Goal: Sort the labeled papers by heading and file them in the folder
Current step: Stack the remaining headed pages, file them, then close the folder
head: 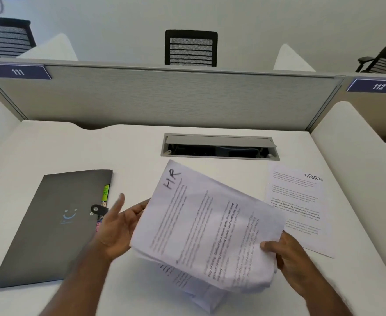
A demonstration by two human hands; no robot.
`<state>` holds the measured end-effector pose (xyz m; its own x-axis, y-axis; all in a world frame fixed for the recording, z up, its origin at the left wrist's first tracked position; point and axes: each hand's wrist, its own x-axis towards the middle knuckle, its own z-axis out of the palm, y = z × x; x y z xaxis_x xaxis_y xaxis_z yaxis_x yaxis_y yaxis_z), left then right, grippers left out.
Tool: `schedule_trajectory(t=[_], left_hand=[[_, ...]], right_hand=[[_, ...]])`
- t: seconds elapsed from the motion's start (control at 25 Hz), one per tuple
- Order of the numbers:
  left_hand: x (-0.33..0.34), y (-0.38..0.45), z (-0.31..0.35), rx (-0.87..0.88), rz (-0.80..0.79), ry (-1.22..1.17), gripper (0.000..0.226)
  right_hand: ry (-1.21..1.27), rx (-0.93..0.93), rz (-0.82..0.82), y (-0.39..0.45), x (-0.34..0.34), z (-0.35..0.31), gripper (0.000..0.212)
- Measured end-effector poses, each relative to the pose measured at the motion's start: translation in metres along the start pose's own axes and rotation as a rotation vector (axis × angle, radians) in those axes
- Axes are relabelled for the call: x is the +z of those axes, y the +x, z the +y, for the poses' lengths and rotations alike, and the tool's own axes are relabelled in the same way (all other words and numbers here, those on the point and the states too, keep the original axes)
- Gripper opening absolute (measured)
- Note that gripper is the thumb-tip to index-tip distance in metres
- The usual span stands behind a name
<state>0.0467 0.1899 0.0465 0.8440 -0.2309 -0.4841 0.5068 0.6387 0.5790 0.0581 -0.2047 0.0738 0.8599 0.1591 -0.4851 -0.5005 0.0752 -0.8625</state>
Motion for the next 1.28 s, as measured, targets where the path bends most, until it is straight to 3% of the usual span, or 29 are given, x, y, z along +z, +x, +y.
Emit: schedule_trajectory(t=[0.08, 0.16, 0.4, 0.6, 0.72, 0.84, 1.04, 1.16, 1.28], left_hand=[[-0.004, -0.002, 0.002, -0.082, -0.031, 0.221, 0.089], [0.003, 0.000, -0.003, -0.122, -0.024, 0.372, 0.073], [0.007, 0.011, -0.019, -0.125, 0.074, 0.455, 0.054], [0.030, 0.014, -0.023, 0.118, 0.151, 0.662, 0.097], [0.037, 0.021, -0.018, 0.316, 0.153, 0.604, 0.073], [0.040, 0.028, -0.017, 0.432, 0.149, 0.574, 0.055], [0.036, 0.035, -0.035, 0.403, 0.252, 0.610, 0.053], [0.038, 0.037, -0.038, 0.402, 0.252, 0.677, 0.033], [0.045, 0.039, -0.035, 0.416, 0.273, 0.723, 0.029]], right_hand=[[-0.096, 0.038, -0.016, 0.000, -0.007, -0.001, 0.039], [-0.164, 0.074, -0.055, 0.002, -0.006, 0.000, 0.039], [-0.223, 0.039, -0.028, 0.010, 0.006, 0.005, 0.025], [-0.372, -0.099, 0.142, 0.021, 0.020, 0.009, 0.017], [-0.318, -0.272, 0.277, 0.024, 0.023, -0.004, 0.017], [-0.251, -0.315, 0.301, 0.032, 0.022, -0.005, 0.025], [-0.135, -0.374, 0.324, 0.029, 0.032, -0.004, 0.043], [-0.130, -0.474, 0.281, 0.026, 0.035, -0.010, 0.064], [-0.134, -0.482, 0.243, 0.032, 0.033, -0.009, 0.055]])
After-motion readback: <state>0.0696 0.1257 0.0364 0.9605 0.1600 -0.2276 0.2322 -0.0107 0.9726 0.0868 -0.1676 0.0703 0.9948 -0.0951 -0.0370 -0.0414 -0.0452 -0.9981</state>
